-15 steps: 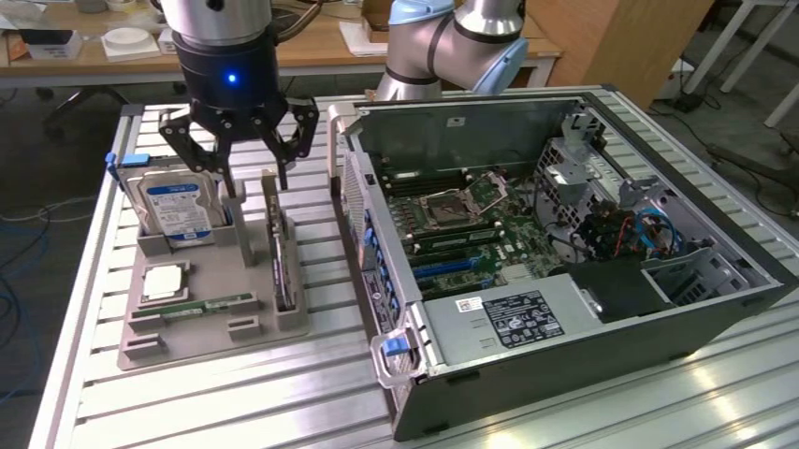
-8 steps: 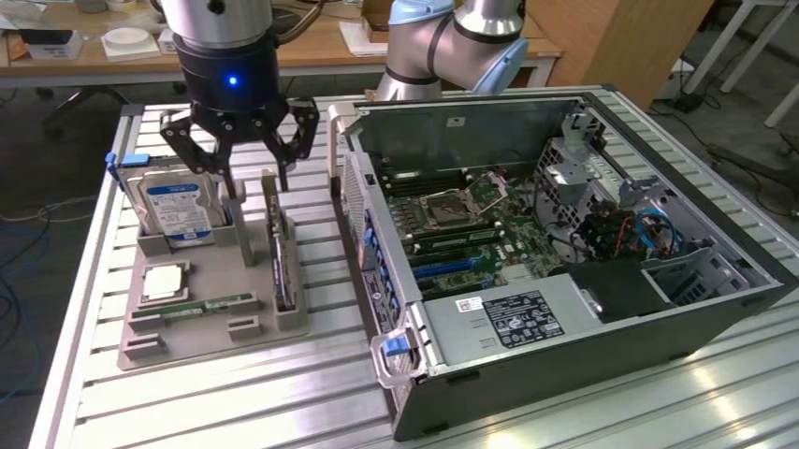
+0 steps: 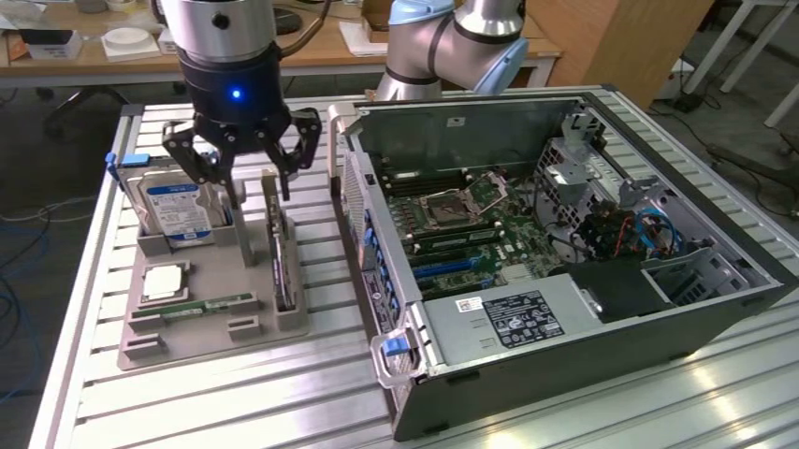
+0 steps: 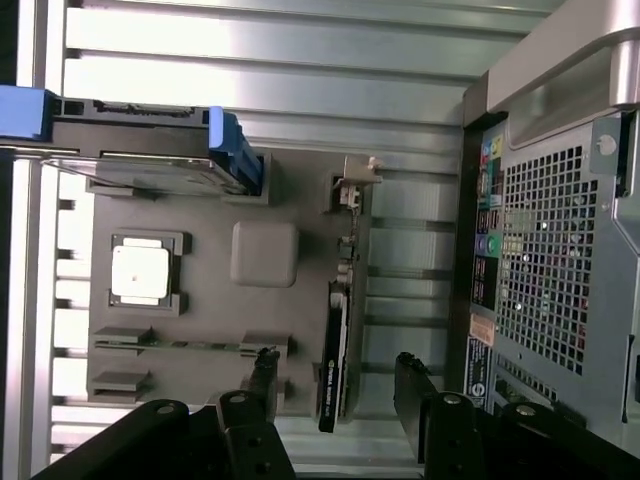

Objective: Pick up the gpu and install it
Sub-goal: 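Pick up the gpu and move the gpu toward the slot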

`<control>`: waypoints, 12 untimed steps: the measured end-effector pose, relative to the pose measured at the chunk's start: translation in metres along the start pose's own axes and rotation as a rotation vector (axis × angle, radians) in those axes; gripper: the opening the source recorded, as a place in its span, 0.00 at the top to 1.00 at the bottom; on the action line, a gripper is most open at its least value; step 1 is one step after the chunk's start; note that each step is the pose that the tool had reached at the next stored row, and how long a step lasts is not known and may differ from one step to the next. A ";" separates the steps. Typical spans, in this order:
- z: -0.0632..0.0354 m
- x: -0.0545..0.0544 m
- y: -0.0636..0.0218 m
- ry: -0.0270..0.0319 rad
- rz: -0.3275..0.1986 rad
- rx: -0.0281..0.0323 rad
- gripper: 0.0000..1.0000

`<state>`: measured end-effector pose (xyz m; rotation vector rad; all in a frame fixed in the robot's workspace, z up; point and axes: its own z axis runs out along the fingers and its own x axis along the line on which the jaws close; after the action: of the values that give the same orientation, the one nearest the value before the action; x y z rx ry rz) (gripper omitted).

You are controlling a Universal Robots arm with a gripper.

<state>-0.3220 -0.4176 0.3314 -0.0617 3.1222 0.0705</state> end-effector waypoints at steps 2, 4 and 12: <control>0.0018 0.000 -0.0004 0.0007 0.000 0.0000 0.41; 0.0033 -0.001 -0.0005 0.0009 0.000 0.0000 0.41; 0.0081 -0.001 -0.0013 0.0010 0.000 0.0000 0.41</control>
<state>-0.3207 -0.4184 0.3233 -0.0617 3.1232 0.0705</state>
